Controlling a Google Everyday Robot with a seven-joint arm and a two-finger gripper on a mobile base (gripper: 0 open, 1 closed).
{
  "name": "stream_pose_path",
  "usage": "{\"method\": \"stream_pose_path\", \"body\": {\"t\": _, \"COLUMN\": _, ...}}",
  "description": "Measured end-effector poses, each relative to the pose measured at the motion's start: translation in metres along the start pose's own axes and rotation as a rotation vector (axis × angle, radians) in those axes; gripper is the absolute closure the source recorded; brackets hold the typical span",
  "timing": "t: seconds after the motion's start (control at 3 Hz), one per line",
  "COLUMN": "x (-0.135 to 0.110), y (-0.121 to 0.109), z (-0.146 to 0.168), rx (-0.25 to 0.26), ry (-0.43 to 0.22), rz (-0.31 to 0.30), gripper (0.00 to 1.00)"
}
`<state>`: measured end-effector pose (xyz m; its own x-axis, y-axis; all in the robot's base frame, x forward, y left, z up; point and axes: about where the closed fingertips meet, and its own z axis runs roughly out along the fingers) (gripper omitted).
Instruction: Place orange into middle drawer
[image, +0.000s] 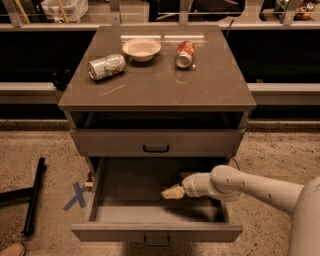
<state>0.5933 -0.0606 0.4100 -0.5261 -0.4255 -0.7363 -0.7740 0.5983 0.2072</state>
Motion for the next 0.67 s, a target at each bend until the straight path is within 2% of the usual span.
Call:
{"method": "stream_pose_path", "body": {"t": 0.33, "x": -0.012, "y": 0.000, "z": -0.002, "rx": -0.013, "ry": -0.042, "rz": -0.004, "gripper": 0.00}}
{"method": "stream_pose_path", "body": {"t": 0.67, "x": -0.022, "y": -0.001, "z": -0.030, "rx": 0.003, "ry": -0.095, "rz": -0.003, "gripper": 0.00}}
